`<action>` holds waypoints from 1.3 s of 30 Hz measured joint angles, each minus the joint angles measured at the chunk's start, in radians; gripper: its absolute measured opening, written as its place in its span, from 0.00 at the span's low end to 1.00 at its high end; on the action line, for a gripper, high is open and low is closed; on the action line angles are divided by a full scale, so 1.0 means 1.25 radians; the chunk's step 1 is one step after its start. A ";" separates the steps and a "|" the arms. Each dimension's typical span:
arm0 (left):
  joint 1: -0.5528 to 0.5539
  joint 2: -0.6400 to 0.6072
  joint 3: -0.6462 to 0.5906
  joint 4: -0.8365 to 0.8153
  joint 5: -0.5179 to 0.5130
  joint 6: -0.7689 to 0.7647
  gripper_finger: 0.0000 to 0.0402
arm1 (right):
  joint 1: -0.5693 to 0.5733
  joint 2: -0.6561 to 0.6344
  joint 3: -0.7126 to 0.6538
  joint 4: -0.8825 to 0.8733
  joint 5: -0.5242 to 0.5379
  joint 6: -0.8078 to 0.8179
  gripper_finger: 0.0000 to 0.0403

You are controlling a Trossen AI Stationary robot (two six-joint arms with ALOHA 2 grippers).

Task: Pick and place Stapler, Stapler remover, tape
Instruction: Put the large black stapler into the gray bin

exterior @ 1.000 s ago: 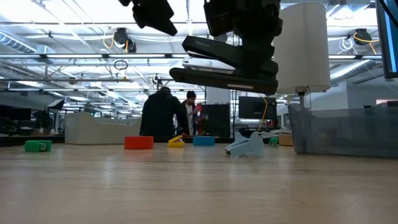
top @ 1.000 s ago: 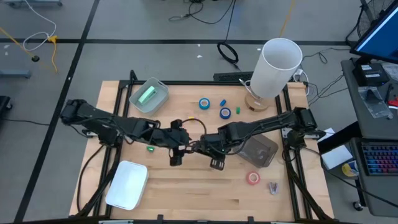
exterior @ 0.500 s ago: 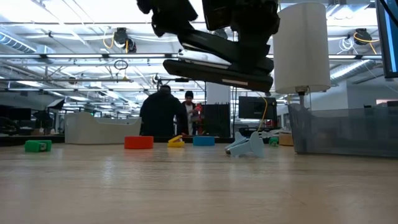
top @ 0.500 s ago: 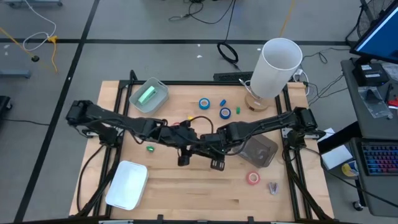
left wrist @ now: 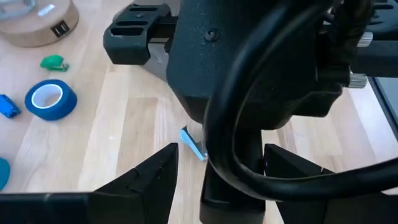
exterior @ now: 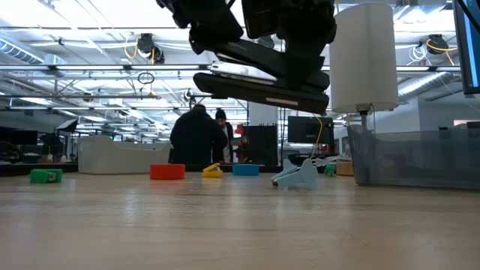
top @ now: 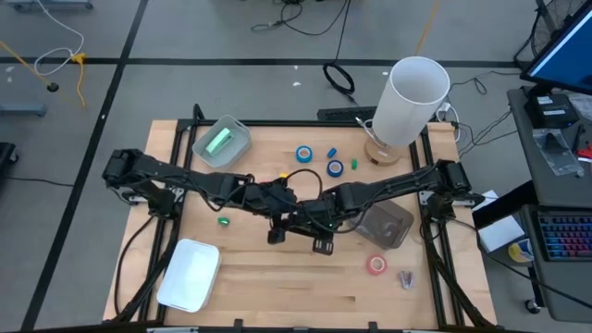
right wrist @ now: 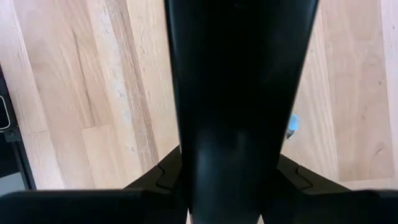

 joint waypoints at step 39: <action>0.016 0.007 0.001 -0.053 0.074 -0.045 0.58 | 0.010 0.002 0.003 0.065 0.025 -0.028 0.31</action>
